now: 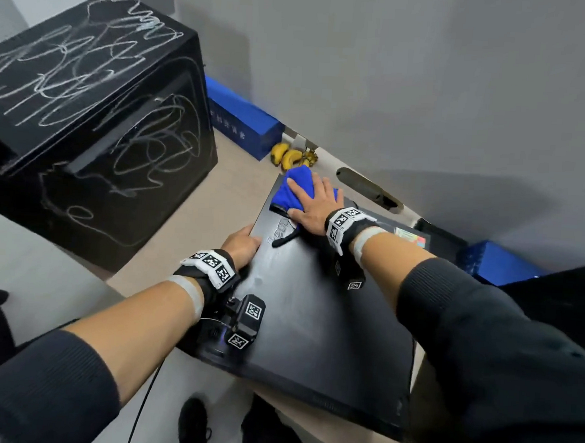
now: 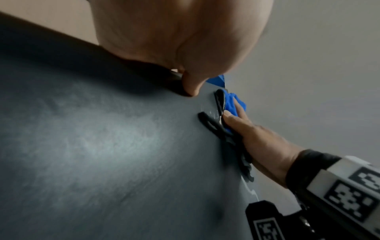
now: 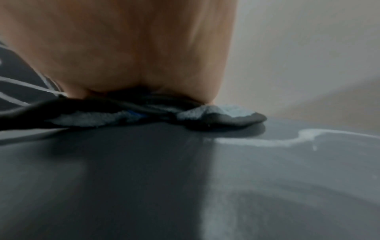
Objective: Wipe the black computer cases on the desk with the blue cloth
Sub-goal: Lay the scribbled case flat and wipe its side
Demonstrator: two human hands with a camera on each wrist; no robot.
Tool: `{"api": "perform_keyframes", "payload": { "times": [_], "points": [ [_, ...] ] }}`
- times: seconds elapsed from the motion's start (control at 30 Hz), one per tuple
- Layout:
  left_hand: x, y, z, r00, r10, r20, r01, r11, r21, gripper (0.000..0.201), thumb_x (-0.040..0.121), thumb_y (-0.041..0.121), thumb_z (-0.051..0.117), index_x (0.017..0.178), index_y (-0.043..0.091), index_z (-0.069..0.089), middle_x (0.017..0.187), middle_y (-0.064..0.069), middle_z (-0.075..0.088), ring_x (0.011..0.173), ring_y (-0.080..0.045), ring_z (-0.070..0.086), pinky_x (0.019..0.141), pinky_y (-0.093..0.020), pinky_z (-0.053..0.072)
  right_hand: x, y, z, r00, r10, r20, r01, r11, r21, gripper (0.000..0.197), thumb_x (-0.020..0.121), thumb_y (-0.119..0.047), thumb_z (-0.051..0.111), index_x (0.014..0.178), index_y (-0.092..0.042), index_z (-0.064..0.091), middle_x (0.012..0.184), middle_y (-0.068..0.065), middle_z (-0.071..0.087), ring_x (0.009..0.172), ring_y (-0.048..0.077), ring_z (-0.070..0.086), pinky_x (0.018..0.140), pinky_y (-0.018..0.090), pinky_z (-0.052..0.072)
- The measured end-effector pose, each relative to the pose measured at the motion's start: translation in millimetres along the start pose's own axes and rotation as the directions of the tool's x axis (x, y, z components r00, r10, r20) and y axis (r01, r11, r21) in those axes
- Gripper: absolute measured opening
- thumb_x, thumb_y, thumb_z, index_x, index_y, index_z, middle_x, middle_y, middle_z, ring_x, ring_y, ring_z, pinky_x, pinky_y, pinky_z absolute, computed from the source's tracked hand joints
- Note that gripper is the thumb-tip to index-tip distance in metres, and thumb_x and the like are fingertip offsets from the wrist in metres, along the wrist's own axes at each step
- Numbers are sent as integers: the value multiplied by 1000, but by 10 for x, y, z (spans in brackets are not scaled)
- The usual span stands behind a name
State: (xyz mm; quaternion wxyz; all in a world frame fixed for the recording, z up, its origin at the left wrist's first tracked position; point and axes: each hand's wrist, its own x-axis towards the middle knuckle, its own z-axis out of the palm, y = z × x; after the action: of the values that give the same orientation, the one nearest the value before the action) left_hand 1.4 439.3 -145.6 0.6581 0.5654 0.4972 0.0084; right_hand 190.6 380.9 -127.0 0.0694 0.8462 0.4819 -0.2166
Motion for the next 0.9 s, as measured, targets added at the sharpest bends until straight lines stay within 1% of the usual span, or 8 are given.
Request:
{"api": "perform_keyframes", "payload": {
  "times": [0.07,0.2,0.27,0.37,0.47,0.57,0.77,0.9],
  "points": [
    [-17,26,3,1000,9,15,-9,1000,-5,40,93,3,50,121,27,65,100,-3,70,79,-18,64,68,-26,52,-154,-50,51,1000,-5,-9,5,1000,-8,71,93,-59,39,151,-49,-1,163,9,-15,149,37,-12,117,61,-2],
    [82,-41,-36,999,-15,32,15,1000,-11,54,82,13,57,135,22,61,118,-7,71,95,-23,69,89,-38,57,-764,-206,382,994,-105,17,106,994,-17,73,93,-56,43,152,-48,0,161,9,-22,147,36,-21,117,60,-5],
    [122,-56,-45,999,3,40,-3,1000,-6,41,87,10,56,124,27,67,111,-6,73,95,-25,70,92,-41,57,-762,-267,412,992,-123,29,123,992,-3,70,95,-56,41,151,-50,1,161,7,-23,147,35,-22,116,61,-7],
    [141,-75,-21,1000,26,7,-27,999,47,35,88,12,57,115,31,70,112,-5,73,99,-24,67,96,-39,54,-412,-369,235,999,-52,3,52,997,64,67,95,-58,38,150,-52,2,162,6,-21,147,35,-20,116,62,-6],
    [147,-67,8,998,40,-48,-33,990,140,42,93,6,49,128,22,65,120,-10,67,100,-24,60,87,-29,46,-208,-437,184,1000,19,-9,-18,993,120,67,94,-58,39,151,-50,4,163,4,-18,148,34,-19,116,61,-7],
    [132,-34,28,996,50,-68,-31,966,258,42,97,8,46,136,15,59,134,-12,61,120,-31,56,93,-27,41,-363,-135,221,990,128,-52,-116,976,184,68,94,-57,41,152,-49,7,163,4,-16,149,32,-16,117,59,-6],
    [113,-5,68,995,64,-75,-46,973,225,43,97,7,44,137,15,59,136,-11,61,122,-33,57,101,-31,43,-991,914,295,830,557,-37,-521,797,306,70,94,-56,41,153,-46,7,163,7,-12,149,33,-13,118,59,-1],
    [164,-36,57,997,53,-63,-41,984,176,44,97,7,44,138,13,58,134,-12,61,121,-34,58,104,-36,45,-1073,531,390,770,638,9,-608,730,311,72,95,-55,38,154,-41,-1,161,16,-19,147,39,-17,117,60,-4]
  ]
}}
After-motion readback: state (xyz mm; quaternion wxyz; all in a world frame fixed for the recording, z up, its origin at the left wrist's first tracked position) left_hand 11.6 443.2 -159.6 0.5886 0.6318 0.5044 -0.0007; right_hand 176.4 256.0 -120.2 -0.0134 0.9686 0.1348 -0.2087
